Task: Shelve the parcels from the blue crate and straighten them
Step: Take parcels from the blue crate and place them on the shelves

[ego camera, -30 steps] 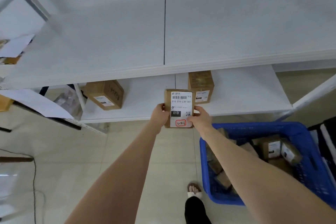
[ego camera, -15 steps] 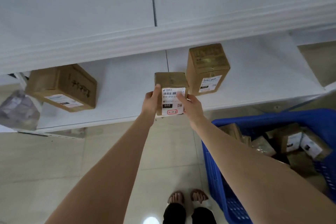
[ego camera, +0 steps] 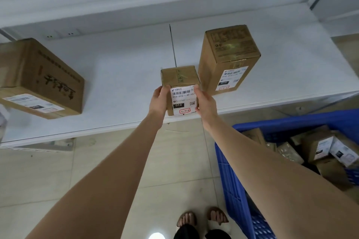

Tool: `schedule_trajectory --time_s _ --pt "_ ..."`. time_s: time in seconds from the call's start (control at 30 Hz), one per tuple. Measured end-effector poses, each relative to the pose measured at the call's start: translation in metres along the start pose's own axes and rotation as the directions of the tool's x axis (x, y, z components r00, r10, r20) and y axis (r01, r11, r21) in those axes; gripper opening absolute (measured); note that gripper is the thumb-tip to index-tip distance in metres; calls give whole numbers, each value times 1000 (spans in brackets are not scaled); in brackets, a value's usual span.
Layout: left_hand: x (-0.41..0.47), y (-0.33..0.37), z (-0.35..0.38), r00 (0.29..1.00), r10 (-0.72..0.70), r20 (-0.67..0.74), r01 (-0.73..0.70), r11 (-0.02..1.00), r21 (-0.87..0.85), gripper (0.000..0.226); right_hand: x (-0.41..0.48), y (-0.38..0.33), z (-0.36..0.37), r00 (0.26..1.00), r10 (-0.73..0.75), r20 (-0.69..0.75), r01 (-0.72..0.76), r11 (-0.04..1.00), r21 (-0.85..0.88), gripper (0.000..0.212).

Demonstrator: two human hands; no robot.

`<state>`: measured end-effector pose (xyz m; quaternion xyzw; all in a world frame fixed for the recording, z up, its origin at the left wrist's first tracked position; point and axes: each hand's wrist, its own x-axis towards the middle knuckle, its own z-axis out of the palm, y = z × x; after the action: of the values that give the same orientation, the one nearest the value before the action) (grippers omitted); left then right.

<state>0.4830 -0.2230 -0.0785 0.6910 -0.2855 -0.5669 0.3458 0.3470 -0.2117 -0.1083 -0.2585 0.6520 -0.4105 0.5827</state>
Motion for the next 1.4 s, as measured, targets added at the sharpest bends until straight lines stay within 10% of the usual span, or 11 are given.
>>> schedule_trajectory --time_s 0.7,0.97,1.4 --pt "-141 31 140 987 -163 1 161 971 178 64 -87 -63 -176 965 166 -205 -176 984 -29 51" --pt "-143 20 278 999 -53 12 50 988 149 60 -34 -89 -301 978 141 -156 -142 990 0 34" --pt "-70 -3 302 989 150 -11 -145 973 182 42 47 -67 -293 998 62 -5 -62 997 42 24"
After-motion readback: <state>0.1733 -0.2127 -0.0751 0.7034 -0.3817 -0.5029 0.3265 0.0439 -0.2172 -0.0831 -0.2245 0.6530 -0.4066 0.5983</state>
